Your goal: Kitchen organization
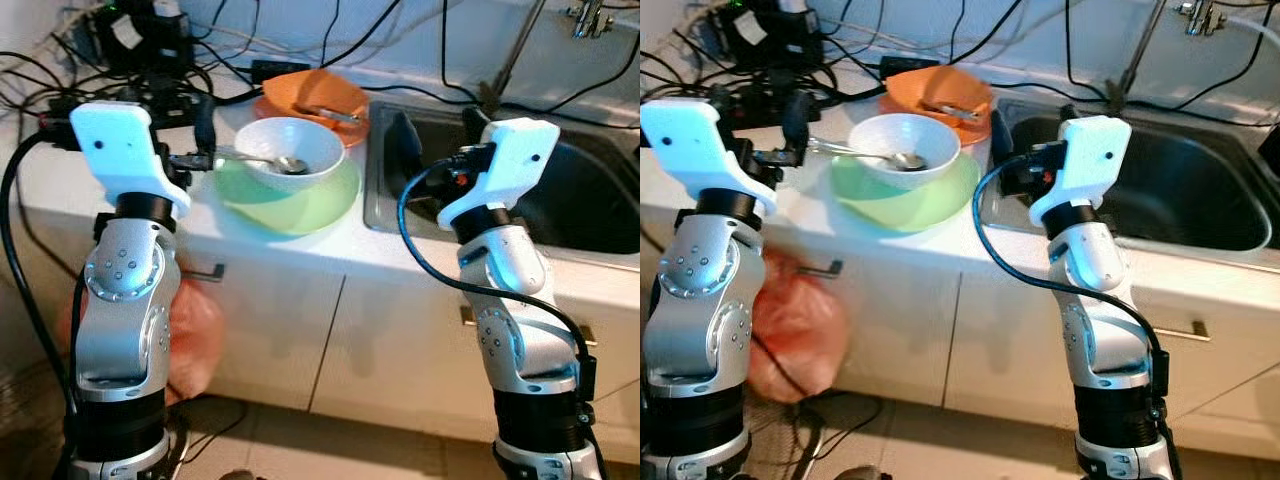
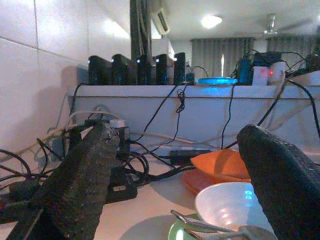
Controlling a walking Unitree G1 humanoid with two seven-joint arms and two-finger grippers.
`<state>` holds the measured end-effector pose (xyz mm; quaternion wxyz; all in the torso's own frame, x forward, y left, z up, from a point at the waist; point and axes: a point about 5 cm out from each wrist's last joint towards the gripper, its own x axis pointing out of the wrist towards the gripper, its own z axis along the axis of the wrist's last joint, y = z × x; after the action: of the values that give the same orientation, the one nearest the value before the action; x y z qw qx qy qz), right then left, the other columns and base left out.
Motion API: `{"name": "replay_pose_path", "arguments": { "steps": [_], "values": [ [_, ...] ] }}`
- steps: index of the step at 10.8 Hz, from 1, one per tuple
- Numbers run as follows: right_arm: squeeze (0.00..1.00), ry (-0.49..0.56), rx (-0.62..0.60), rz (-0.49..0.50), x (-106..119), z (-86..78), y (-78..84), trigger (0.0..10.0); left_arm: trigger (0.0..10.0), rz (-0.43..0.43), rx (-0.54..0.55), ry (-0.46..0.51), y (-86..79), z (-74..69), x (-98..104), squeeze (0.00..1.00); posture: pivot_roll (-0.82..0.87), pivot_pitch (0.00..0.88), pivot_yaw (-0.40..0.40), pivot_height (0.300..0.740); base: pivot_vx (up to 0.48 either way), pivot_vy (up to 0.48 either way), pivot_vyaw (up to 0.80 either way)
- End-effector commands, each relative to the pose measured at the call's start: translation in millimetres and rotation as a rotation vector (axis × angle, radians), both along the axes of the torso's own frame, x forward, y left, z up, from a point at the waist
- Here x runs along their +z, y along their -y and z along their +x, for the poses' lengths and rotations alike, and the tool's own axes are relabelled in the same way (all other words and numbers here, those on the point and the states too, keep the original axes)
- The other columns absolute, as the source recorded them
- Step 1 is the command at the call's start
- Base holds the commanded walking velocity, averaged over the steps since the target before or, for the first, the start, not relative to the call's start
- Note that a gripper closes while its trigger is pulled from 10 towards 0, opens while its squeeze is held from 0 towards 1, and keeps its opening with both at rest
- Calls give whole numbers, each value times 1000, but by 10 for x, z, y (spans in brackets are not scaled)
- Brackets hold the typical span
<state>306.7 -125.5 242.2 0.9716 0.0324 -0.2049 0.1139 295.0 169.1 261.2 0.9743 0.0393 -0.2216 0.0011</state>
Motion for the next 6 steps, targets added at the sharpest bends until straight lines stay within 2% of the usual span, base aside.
{"name": "replay_pose_path", "arguments": {
  "steps": [1,2,5,6],
  "values": [
    [0,-2,-29,0,6,1,59,10000,10000,12,-36,5,58,21,29,0,59,71,-70,740,0,0,0],
    [0,-5,-31,-3,4,5,54,10000,10000,12,-42,6,58,27,33,0,58,71,-69,740,0,0,0],
    [0,-9,-30,-5,-3,6,53,10000,10000,16,-53,8,63,34,34,0,57,71,-68,740,0,0,-800],
    [0,-2,-30,-2,5,0,58,10000,10000,20,-63,14,80,23,44,0,57,71,-68,740,281,0,0]
  ]
}}
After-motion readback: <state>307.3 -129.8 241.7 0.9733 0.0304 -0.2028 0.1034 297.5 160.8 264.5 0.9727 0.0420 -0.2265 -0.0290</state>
